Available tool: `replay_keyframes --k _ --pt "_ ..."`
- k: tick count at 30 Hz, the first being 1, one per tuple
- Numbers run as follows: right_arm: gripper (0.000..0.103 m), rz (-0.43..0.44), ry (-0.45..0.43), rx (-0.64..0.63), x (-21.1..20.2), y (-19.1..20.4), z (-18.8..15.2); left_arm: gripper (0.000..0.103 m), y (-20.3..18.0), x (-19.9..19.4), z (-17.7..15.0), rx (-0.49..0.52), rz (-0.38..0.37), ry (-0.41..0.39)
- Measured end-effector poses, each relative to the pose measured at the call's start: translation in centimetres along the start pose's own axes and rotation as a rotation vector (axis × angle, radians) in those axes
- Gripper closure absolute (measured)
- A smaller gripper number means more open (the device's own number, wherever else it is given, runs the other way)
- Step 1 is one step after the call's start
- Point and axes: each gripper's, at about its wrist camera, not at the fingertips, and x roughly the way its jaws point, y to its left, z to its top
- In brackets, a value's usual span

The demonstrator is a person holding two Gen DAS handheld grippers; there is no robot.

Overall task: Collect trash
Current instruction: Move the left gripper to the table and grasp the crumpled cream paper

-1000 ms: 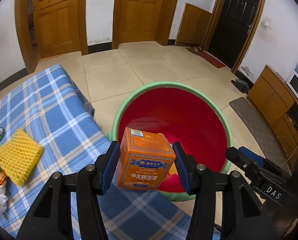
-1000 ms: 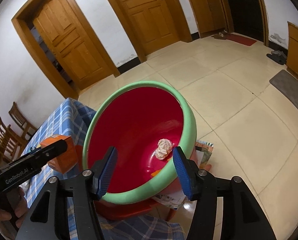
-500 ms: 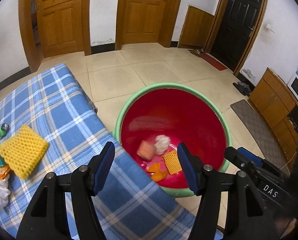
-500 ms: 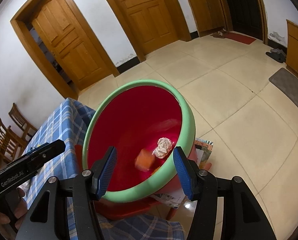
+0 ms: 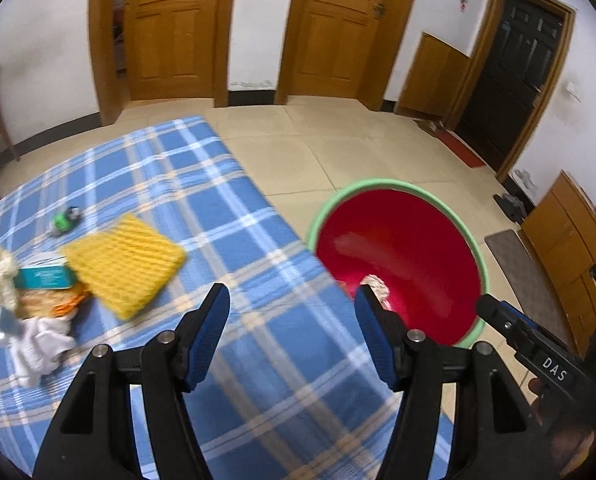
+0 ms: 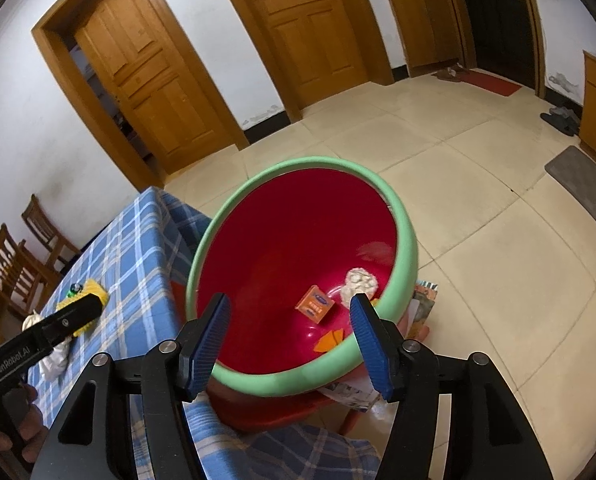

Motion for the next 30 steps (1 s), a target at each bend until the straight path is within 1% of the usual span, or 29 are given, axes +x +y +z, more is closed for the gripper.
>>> replay_keyframes --k 3,9,18,21,28,29,30 --pt "0.039 0.011 0.011 -0.016 0.1 0.8 -0.1 0.034 1.5 -0.8 0.0 -0.026 0.021 -0.016" --pt "0.039 0.028 0.027 -0.060 0.4 2.9 -0.1 0.034 4.4 -2.5 0.0 -0.059 0.094 -0.049" --pt "0.038 0.039 0.045 -0.134 0.9 6.3 0.1 0.034 9.8 -5.0 0.0 -0.140 0.169 -0.087" --pt "0.038 0.043 0.048 -0.157 1.3 7.7 0.3 0.034 11.7 -5.8 -0.1 -0.156 0.214 -0.103" --pt "0.038 0.064 0.072 -0.214 2.8 11.2 0.4 0.034 16.6 -6.9 -0.2 -0.243 0.274 -0.123" --pt "0.038 0.068 0.076 -0.222 3.0 11.7 0.3 0.034 17.1 -7.0 -0.2 -0.251 0.281 -0.122" --pt "0.031 0.074 0.083 -0.234 3.3 12.4 0.3 0.034 17.8 -7.0 -0.4 -0.261 0.289 -0.119"
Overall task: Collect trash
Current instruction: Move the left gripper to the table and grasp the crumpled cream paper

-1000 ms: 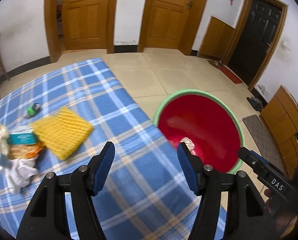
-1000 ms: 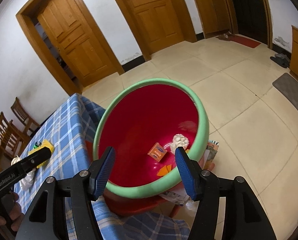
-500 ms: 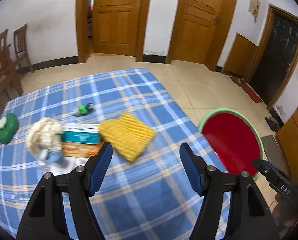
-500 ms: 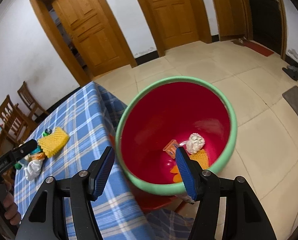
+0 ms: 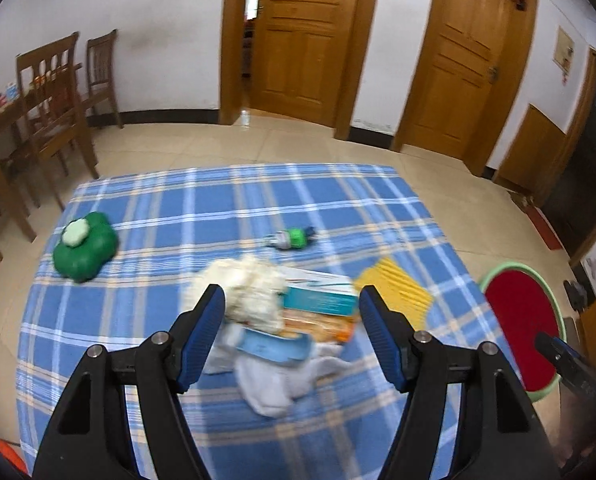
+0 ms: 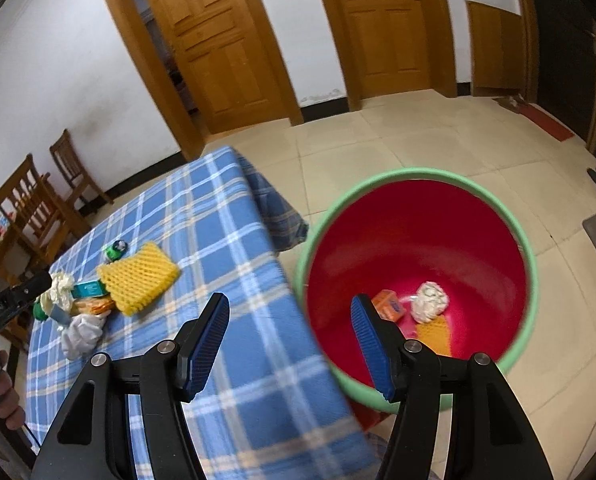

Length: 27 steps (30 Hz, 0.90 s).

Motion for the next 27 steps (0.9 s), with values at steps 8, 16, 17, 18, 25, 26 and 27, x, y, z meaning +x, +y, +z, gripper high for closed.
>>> replay_keyframes --k 8,16,17,18,25,26,27 --pt "0.024 0.035 0.034 -0.060 2.1 3.7 0.3 0.034 3.5 2.0 -0.1 -0.068 0.017 0.038" --pt "0.024 0.043 0.068 -0.120 4.4 7.9 0.6 0.034 5.6 3.3 -0.7 -0.098 -0.041 0.056" --pt "0.024 0.042 0.073 -0.124 4.8 8.5 0.6 0.034 5.8 3.5 -0.8 -0.101 -0.048 0.059" --pt "0.024 0.041 0.080 -0.127 5.2 8.9 0.6 0.034 6.1 3.6 -0.9 -0.103 -0.057 0.065" --pt "0.024 0.023 0.101 -0.180 7.7 12.0 0.3 0.036 8.9 4.5 -1.3 -0.183 -0.114 0.083" --pt "0.024 0.019 0.103 -0.181 8.0 12.3 0.3 0.043 9.2 4.5 -1.4 -0.187 -0.127 0.081" --pt "0.024 0.015 0.107 -0.177 8.4 12.4 0.3 0.045 9.4 4.6 -1.5 -0.190 -0.147 0.081"
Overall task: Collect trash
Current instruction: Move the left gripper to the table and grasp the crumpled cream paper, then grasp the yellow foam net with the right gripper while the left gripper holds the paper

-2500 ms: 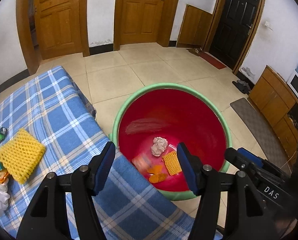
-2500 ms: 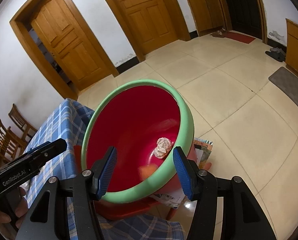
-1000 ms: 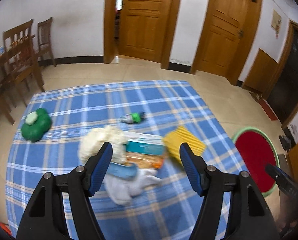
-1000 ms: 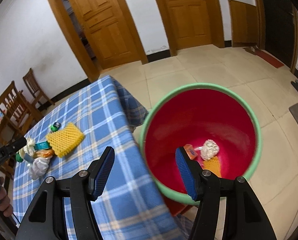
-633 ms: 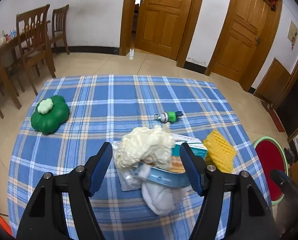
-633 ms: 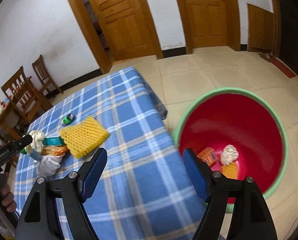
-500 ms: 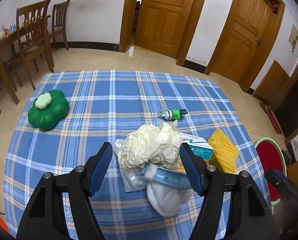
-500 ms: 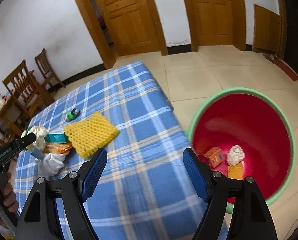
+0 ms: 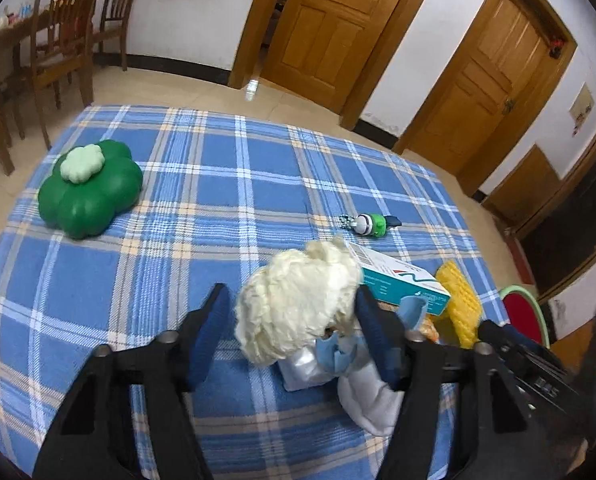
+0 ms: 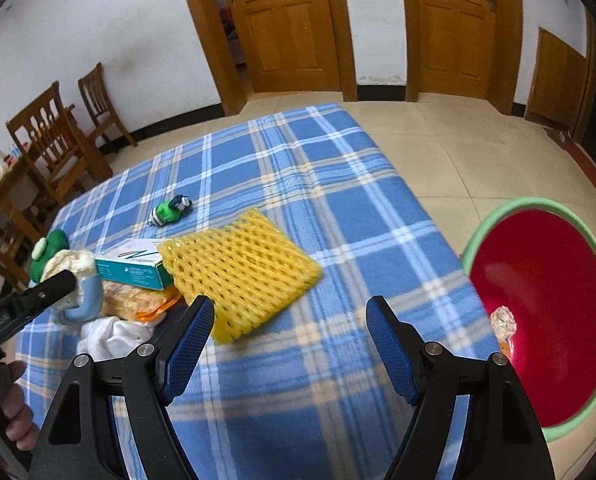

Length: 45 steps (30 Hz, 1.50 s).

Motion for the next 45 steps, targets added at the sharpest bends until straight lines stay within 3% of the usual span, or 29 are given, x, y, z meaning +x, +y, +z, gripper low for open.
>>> replay_keyframes --k 8,17,19,21,31,45 --pt "0.025 -0.024 0.013 0.023 1.9 0.3 0.1 0.060 1.0 0.8 0.0 -0.032 -0.097 0.020" --pt "0.069 0.010 -0.011 -0.008 1.7 0.8 0.1 0.066 0.3 -0.2 -0.1 -0.026 -0.122 -0.011" --pt "0.087 0.012 -0.031 -0.013 1.2 0.9 0.1 0.066 0.1 -0.9 0.0 -0.031 -0.118 -0.027" --pt "0.092 0.026 -0.042 -0.005 0.7 0.8 0.0 0.066 -0.1 -1.7 0.1 -0.027 -0.112 -0.048" --pt "0.095 0.086 -0.124 0.013 -3.1 0.0 -0.6 0.066 -1.9 -5.7 0.0 0.000 -0.074 -0.120" --pt "0.095 0.076 -0.214 0.098 -8.4 -4.5 -2.2 0.066 -6.4 -6.7 -1.4 0.062 -0.112 -0.091"
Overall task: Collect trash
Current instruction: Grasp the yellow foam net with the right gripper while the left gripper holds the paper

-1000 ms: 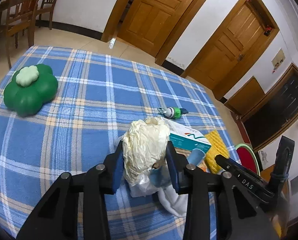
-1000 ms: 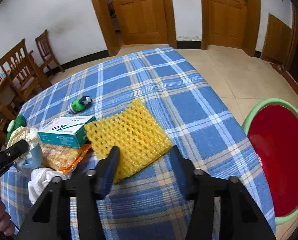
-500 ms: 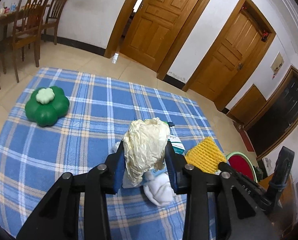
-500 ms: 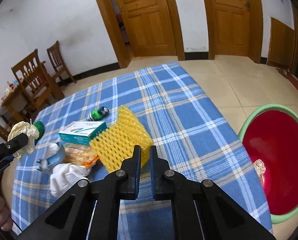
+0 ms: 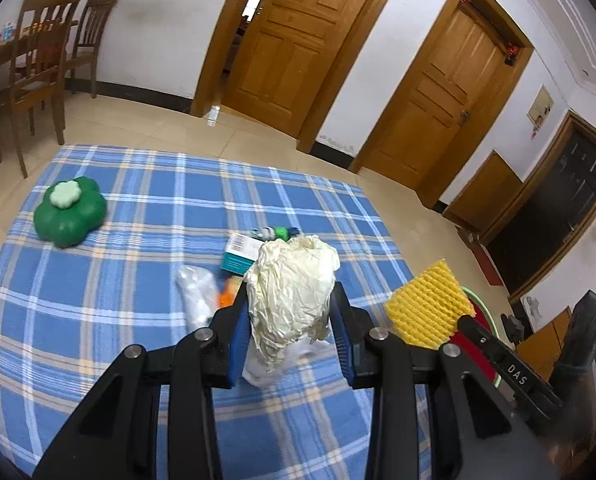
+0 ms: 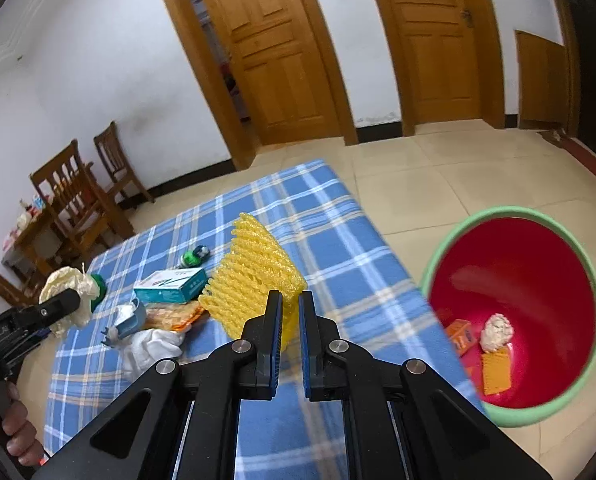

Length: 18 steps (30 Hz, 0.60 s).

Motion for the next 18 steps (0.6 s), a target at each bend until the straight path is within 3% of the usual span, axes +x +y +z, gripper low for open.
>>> replay_keyframes --k 18 --pt "0.095 -0.158 -0.079 0.155 -4.9 -7.9 -0.5 0.066 -9.1 2.3 -1.4 0.157 -0.103 0.081"
